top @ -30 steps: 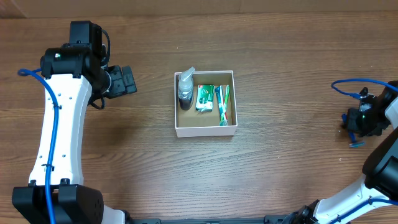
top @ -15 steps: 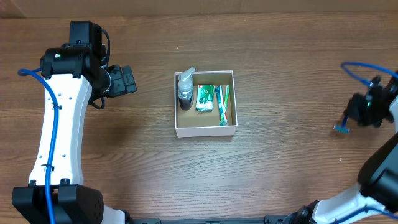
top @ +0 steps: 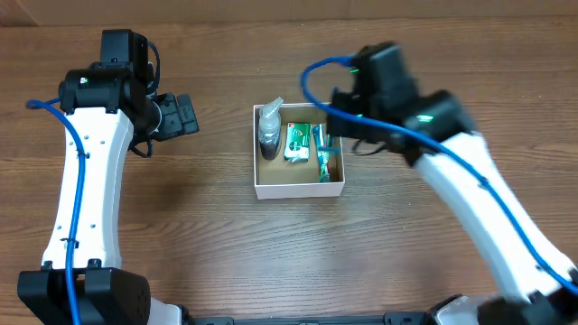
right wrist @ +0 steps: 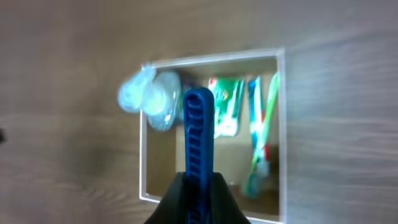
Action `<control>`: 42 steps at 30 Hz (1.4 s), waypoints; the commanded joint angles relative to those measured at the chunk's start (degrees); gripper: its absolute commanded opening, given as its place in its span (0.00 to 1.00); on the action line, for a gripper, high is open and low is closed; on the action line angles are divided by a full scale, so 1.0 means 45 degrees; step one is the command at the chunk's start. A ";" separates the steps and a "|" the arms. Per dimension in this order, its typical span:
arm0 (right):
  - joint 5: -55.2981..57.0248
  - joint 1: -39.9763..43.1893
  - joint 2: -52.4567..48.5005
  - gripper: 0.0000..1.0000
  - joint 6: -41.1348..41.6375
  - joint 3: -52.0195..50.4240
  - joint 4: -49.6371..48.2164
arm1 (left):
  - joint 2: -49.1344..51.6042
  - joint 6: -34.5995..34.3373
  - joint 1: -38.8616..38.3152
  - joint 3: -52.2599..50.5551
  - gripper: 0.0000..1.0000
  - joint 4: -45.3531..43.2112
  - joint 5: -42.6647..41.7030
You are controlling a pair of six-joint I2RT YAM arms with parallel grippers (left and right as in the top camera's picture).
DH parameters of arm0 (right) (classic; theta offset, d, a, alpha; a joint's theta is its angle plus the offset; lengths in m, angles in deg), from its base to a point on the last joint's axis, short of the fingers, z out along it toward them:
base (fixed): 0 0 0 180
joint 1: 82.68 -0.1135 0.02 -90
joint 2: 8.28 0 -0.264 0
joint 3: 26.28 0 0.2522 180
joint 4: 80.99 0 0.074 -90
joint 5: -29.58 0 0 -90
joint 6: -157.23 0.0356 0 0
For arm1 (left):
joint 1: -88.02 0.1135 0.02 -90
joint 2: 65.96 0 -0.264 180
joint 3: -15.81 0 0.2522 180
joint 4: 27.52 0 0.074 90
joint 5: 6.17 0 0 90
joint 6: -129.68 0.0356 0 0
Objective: Pack container
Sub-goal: 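Carry the blue razor with the right gripper and drop it into the box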
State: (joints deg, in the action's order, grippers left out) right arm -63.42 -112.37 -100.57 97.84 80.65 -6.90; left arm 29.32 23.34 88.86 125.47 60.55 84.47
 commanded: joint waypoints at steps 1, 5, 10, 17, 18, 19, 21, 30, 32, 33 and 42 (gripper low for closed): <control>0.0418 -0.0748 -0.1797 0.04 0.1268 0.0121 -0.0029 | 0.0010 0.0209 -0.0034 -0.0063 1.00 0.0000 -0.0063; 0.0471 -0.0743 -0.3429 0.04 0.1676 0.0121 -0.0107 | 0.0010 0.0209 -0.0034 -0.0063 1.00 0.0000 -0.0063; 0.0476 -0.0675 -0.3565 0.80 0.0879 0.0126 -0.0039 | 0.0010 0.0214 -0.0034 -0.0063 1.00 0.0000 -0.0058; 0.3089 0.1535 -0.0491 1.00 0.0185 0.1554 0.0733 | -0.0510 0.0588 -0.0039 0.0019 1.00 -0.0359 -0.0223; 0.3084 0.2283 -0.0112 1.00 -0.0554 0.1554 0.0549 | -0.0646 0.0733 -0.0039 0.0019 1.00 -0.0539 -0.0408; 0.3070 0.3245 0.0097 1.00 -0.1438 0.1554 0.0461 | -0.0928 0.1093 -0.0136 0.0024 1.00 -0.1117 -0.1015; 0.3045 0.4444 0.0068 1.00 -0.2521 0.1549 0.0442 | -0.1044 0.1923 -0.0529 0.0024 1.00 -0.2064 -0.1292; 0.2895 0.7679 0.0393 1.00 -0.3449 0.1549 0.0903 | -0.0729 0.2293 -0.1336 0.0078 1.00 -0.3123 -0.1394; 0.2895 0.7737 0.0996 1.00 -0.3376 0.1535 0.1404 | -0.0884 0.2307 -0.1365 0.0083 1.00 -0.3016 -0.2545; 0.2895 0.7737 0.1608 1.00 -0.3371 0.1418 0.1603 | -0.1010 0.2346 -0.1443 0.0078 1.00 -0.2900 -0.2778; 0.2166 0.7674 1.0928 0.99 -0.3565 -0.6212 0.0034 | -0.8655 0.0913 -0.5202 -0.5863 1.00 -0.4512 0.1914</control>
State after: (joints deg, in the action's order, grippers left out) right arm -51.34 -77.53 -60.74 82.41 63.91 -6.72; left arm 3.55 32.82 68.94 112.11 44.26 85.19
